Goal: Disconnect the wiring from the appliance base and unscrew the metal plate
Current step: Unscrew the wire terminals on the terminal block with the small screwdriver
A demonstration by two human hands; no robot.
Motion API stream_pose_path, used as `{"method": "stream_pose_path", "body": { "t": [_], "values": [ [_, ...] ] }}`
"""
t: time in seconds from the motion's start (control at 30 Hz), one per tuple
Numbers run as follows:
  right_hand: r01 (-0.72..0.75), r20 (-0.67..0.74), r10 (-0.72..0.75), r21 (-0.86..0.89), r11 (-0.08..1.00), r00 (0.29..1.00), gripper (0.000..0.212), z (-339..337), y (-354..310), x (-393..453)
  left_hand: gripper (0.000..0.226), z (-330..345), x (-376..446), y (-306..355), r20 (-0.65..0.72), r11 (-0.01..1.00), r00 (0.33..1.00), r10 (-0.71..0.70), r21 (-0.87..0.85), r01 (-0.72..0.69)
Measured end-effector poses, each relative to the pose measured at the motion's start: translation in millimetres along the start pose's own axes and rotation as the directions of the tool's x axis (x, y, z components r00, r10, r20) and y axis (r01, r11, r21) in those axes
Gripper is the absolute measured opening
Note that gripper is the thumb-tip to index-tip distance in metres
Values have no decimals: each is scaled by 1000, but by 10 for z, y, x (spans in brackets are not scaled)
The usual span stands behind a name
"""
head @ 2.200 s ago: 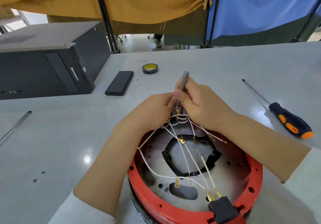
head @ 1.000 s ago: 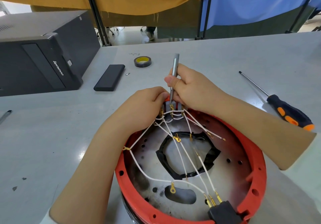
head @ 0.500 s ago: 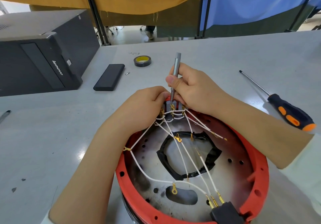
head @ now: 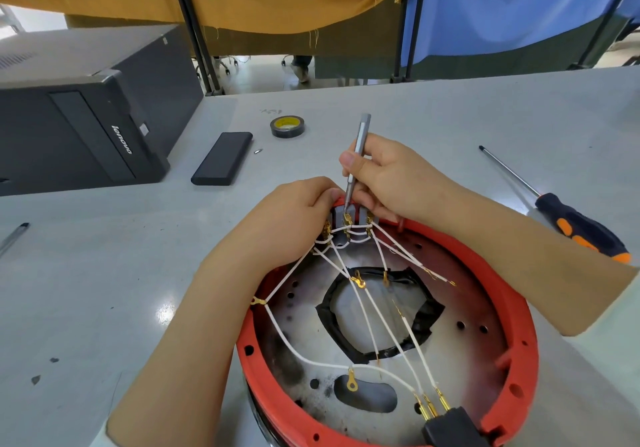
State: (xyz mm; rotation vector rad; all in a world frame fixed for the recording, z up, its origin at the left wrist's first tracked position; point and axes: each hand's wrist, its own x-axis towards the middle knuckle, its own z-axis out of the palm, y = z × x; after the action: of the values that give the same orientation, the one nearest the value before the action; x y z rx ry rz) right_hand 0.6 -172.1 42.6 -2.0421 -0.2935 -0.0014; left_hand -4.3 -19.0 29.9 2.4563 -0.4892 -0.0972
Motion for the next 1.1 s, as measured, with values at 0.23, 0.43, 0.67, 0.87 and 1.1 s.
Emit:
{"method": "stream_pose_path", "body": {
  "t": [0.23,0.43,0.67,0.87,1.1],
  "values": [
    [78,-79,-74,54,996,994,16,-66,86,-175,29,2,-4,-18,-2,1000,1000,10,-17,-10],
    [100,-101,-95,45,994,990,16,-40,125,-200,31,7,-4,-18,-4,1000,1000,14,-9,-14],
    [123,-91,-121,10,992,988,17,-23,161,-193,30,11,3,-29,-12,1000,1000,19,-15,-19],
    [138,-96,-138,-5,990,986,16,-17,175,-190,29,8,7,-29,-10,1000,1000,24,-9,-24],
    [69,-73,-67,25,997,995,16,-41,109,-171,28,10,10,-23,-4,1000,1000,26,5,-26]
  ]
}}
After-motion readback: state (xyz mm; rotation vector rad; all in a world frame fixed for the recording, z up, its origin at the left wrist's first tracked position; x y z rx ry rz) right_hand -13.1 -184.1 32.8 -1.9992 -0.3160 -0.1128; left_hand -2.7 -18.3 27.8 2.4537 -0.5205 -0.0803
